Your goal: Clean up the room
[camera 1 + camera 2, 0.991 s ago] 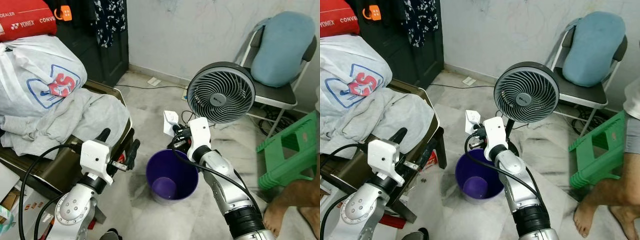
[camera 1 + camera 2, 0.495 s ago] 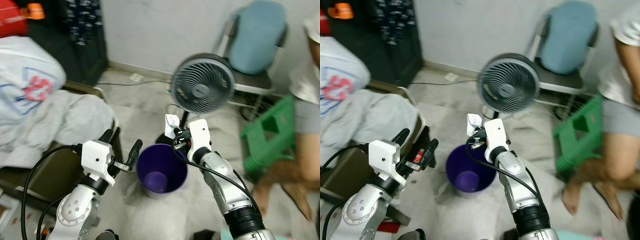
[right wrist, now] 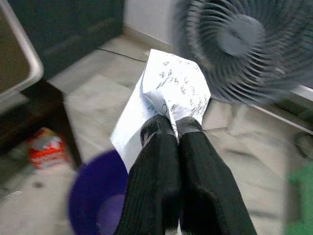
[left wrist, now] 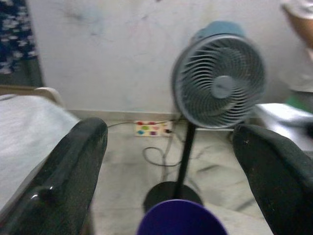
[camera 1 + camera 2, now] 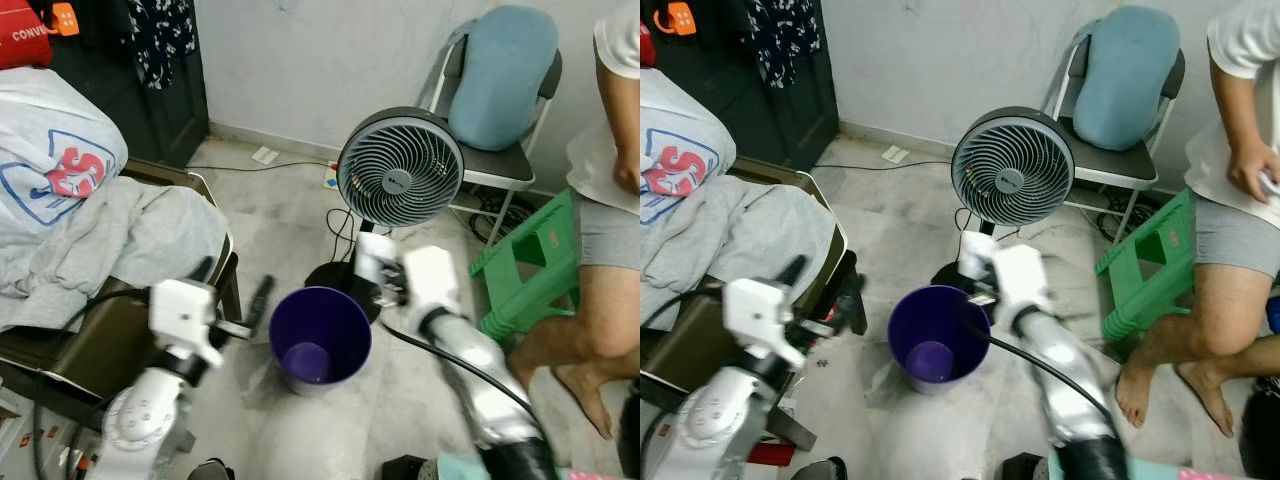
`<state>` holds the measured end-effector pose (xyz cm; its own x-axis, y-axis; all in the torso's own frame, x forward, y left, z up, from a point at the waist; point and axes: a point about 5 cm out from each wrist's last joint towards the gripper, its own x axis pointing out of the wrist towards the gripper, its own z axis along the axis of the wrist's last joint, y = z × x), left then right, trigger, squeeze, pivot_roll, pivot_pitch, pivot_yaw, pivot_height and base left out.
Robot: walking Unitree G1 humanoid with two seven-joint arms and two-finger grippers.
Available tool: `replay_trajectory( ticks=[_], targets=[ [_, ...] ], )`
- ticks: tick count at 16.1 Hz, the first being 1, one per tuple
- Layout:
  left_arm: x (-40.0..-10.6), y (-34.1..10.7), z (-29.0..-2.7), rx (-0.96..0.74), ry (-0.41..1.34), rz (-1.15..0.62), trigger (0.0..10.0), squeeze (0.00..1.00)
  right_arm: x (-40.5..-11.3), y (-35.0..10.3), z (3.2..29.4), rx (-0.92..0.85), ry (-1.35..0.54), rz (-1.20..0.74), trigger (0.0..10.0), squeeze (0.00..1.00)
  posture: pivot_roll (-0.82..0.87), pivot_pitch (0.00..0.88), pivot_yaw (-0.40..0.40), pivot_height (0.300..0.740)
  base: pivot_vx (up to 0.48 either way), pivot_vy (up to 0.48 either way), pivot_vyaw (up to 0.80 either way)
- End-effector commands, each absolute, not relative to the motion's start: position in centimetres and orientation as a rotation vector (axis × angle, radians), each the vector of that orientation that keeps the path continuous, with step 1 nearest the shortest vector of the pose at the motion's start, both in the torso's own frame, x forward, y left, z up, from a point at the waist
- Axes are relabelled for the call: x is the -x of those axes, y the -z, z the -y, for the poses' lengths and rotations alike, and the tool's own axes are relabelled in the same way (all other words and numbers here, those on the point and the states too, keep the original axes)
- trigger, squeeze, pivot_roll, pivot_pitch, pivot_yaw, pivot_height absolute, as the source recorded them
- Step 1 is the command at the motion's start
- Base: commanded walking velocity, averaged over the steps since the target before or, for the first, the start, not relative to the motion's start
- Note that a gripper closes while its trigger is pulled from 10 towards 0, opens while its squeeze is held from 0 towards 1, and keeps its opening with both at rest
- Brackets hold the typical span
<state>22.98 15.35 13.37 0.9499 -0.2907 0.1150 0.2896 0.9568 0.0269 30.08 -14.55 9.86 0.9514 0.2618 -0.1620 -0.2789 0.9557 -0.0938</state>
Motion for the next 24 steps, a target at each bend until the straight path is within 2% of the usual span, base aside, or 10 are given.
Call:
replay_trajectory(
  ticks=[1,3,5,9,24],
  targets=[
    [-22.9,-13.1,-15.5,-0.016,0.277,0.108,10.0,0.0,-29.6,-10.4,15.6,0.123,-0.239,-0.126,10.0,0.0,0.01,0.142,-0.126,0.74,0.0,0.0,0.0],
    [-23.2,-12.9,-16.4,-0.028,0.199,0.089,10.0,0.0,-28.1,-10.3,16.9,0.149,-0.199,-0.119,10.0,0.0,0.01,0.141,-0.121,0.74,0.0,0.0,0.0],
    [-23.4,-12.9,-16.7,-0.01,0.193,0.094,10.0,0.0,-27.6,-10.1,17.4,0.158,-0.164,-0.119,10.0,0.0,0.0,0.142,-0.113,0.74,0.0,0.0,0.0],
    [-23.5,-13.2,-16.5,0.006,0.216,0.11,10.0,0.0,-28.2,-10.3,16.7,0.149,-0.18,-0.12,10.0,0.0,0.01,0.141,-0.112,0.74,0.0,0.0,0.0],
    [-23.3,-12.8,-16.2,0.019,0.218,0.095,10.0,0.0,-28.2,-10.4,16.2,0.175,-0.242,-0.119,10.0,0.0,0.0,0.163,-0.121,0.74,0.267,0.0,0.0]
  ],
)
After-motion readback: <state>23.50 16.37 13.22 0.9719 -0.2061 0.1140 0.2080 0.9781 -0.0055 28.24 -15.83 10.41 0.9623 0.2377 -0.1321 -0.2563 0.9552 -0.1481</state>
